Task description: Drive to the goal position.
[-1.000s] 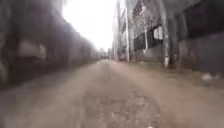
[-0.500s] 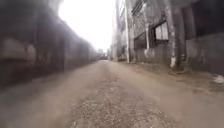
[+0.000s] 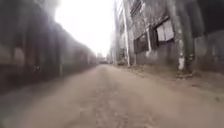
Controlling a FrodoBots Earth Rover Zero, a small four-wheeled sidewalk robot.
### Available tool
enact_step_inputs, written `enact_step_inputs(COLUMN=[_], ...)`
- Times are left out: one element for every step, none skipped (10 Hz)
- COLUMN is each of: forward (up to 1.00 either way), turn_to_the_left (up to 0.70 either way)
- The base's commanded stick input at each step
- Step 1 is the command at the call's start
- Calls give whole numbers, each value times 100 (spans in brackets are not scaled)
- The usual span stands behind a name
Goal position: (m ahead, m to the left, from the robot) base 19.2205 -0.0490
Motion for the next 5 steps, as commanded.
enact_step_inputs(forward=[100,100,100,100,100], turn_to_the_left=[16,1,1,1,1])
